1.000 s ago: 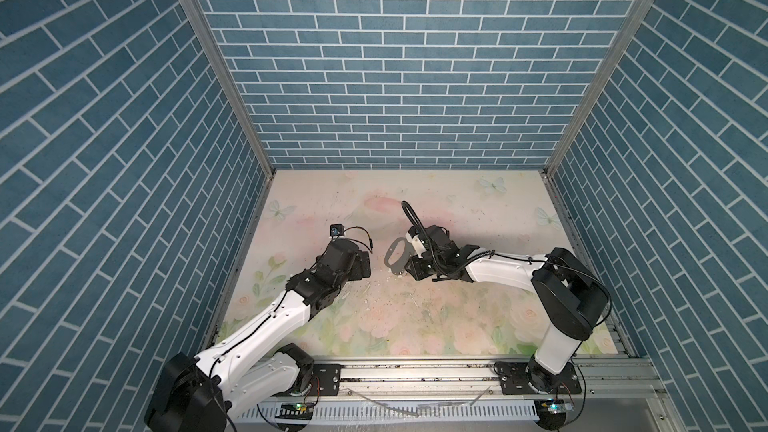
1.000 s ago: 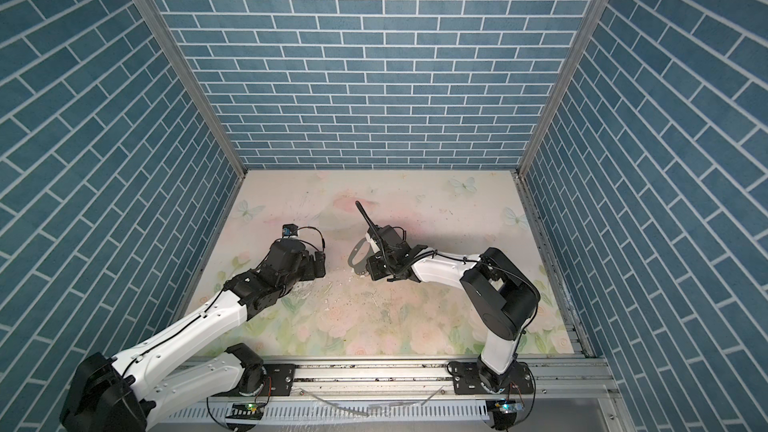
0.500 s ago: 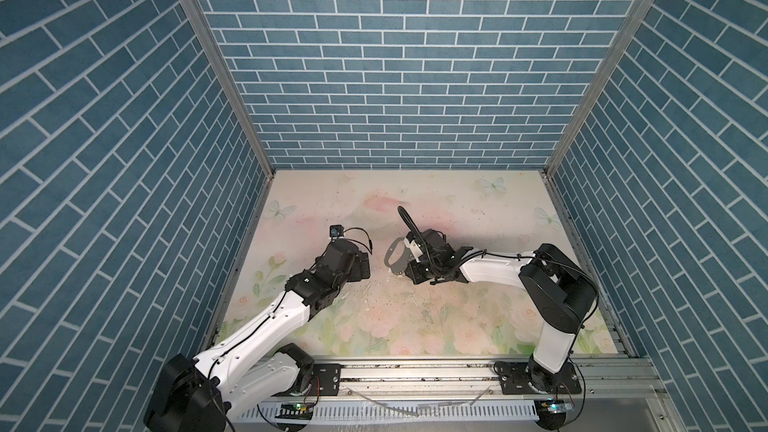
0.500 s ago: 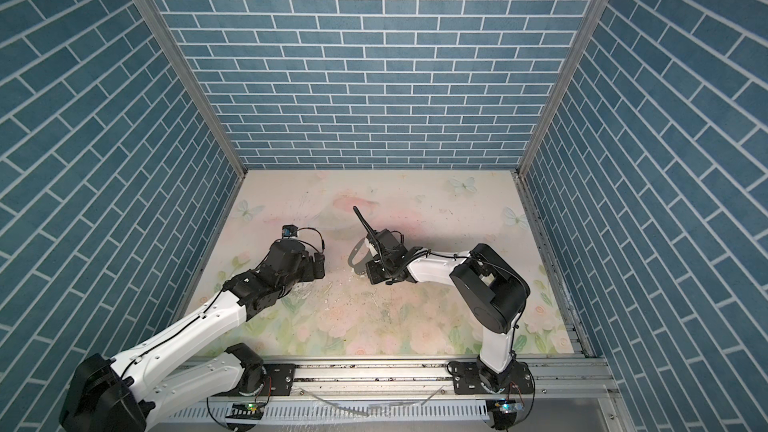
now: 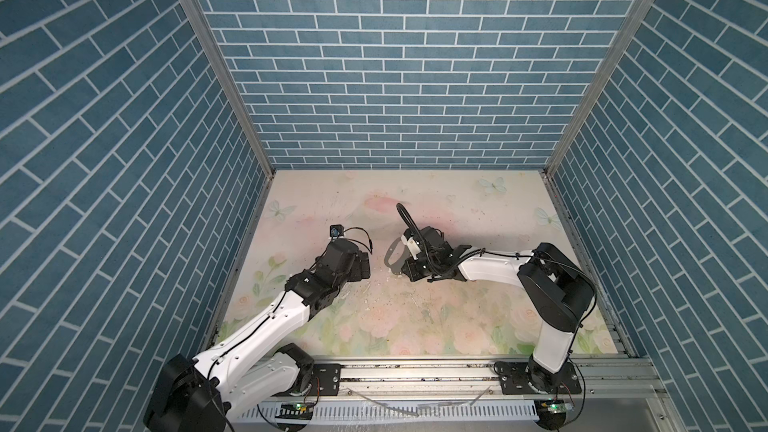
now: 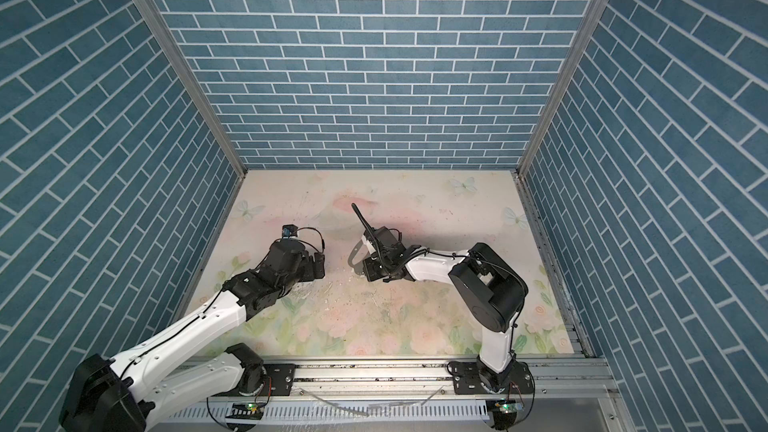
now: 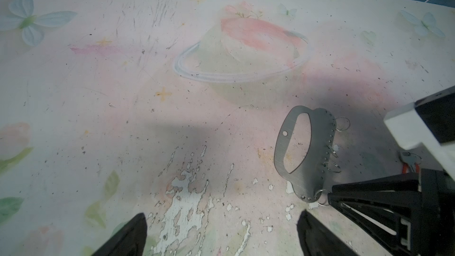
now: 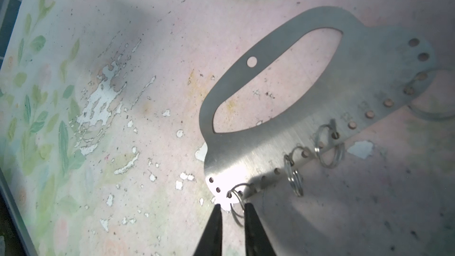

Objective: Put the keys on the keyring
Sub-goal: 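Close the right gripper on the keyring plate's edge near a ring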

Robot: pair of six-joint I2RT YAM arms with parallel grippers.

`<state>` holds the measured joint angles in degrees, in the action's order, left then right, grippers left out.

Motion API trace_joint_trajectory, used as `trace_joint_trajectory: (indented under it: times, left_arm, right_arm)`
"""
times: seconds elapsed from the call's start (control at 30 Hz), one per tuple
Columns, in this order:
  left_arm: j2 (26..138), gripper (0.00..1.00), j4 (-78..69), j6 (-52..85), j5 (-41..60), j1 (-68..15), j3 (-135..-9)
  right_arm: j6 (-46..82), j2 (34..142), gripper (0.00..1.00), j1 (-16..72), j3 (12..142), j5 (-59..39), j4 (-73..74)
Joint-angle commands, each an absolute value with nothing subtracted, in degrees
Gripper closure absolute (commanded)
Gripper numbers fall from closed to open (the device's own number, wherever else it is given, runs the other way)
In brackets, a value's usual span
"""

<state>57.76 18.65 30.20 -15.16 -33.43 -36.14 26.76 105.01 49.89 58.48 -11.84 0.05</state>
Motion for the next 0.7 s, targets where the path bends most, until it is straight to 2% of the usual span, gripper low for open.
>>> trace_joint_trajectory:
  times: [0.0,0.67]
  left_arm:
    - [56.71,0.04,19.85,29.8,-14.99,-33.9,-37.28]
    - [56.48,0.04,20.21,29.66,-14.94,-33.94,-37.41]
  right_arm:
    - [28.04,106.51,0.81,50.36,60.92,-12.24,-0.15]
    - [27.95,107.48,0.82,50.56,61.37,-12.56,0.0]
